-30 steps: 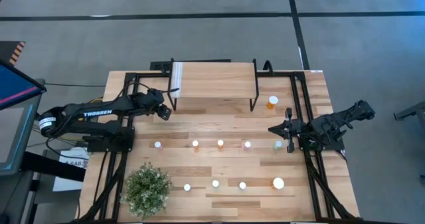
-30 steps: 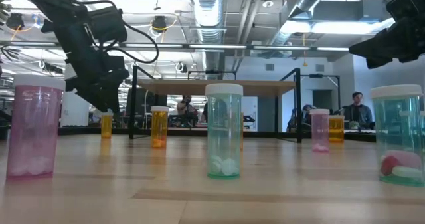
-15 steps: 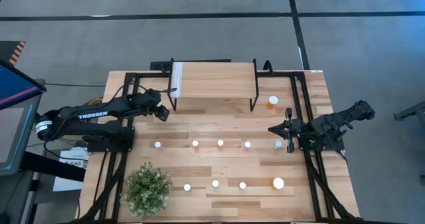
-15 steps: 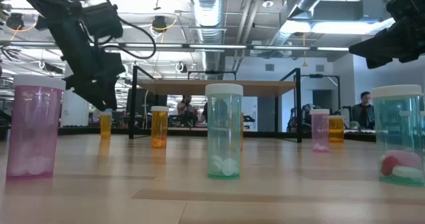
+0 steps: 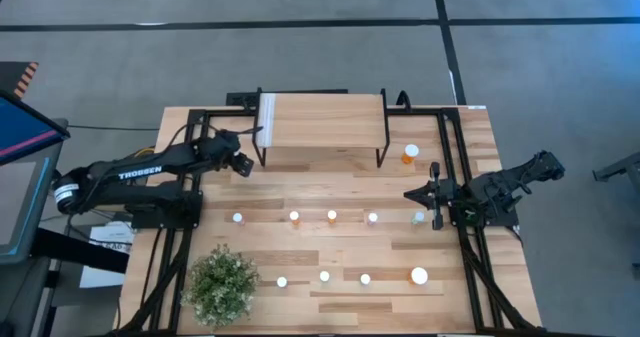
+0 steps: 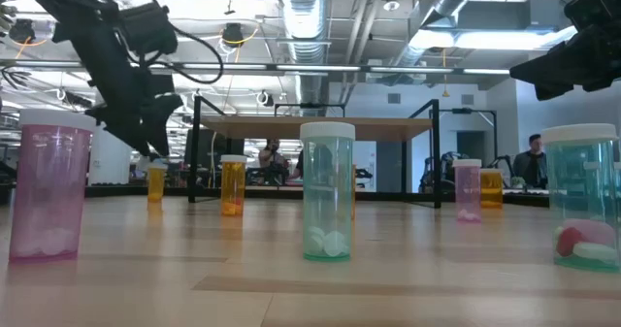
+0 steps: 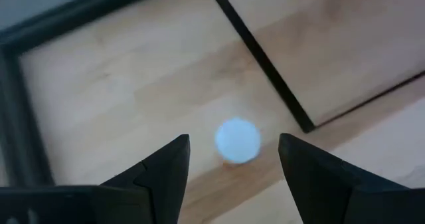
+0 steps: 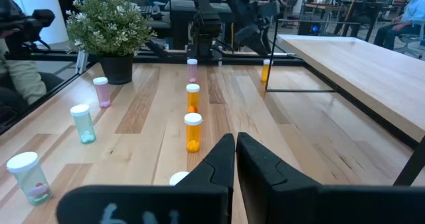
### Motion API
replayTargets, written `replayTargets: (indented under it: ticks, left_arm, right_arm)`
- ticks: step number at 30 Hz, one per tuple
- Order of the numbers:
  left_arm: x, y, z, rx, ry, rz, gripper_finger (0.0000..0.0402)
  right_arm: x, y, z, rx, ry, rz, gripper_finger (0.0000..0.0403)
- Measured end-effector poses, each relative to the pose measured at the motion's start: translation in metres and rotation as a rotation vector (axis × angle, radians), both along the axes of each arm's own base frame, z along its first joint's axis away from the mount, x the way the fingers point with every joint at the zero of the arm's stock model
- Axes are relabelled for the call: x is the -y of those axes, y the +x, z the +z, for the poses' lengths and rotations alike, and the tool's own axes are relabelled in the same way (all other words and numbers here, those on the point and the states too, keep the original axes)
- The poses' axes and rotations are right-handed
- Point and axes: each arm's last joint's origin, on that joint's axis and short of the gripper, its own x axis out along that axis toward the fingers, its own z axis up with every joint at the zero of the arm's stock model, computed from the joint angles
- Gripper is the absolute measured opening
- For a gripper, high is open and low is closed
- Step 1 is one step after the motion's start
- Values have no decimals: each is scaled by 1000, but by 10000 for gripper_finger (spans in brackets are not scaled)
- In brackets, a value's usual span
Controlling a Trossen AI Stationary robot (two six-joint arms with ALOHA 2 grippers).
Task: Pick and place medicine bottles onto shelf by color
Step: Put the top small orange pill bottle on the shelf
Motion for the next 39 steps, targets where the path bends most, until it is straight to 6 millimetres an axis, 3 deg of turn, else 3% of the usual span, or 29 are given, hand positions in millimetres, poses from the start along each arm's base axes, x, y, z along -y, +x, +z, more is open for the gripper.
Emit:
replayTargets:
  ticks: [14,30,35,39]
  left_arm:
    - [-12,16,-22,-76,-38,-12,211]
    - [-13,15,-23,-89,-40,-17,107]
    - [-10,10,-16,-80,-32,-19,104]
    - [-6,4,5,-66,-11,-12,107]
  right_arm:
    - [0,0,0,0,0,-1,42]
    - [0,0,0,0,0,0,42]
    - [0,0,0,0,0,0,42]
    - [0,0,0,0,0,0,42]
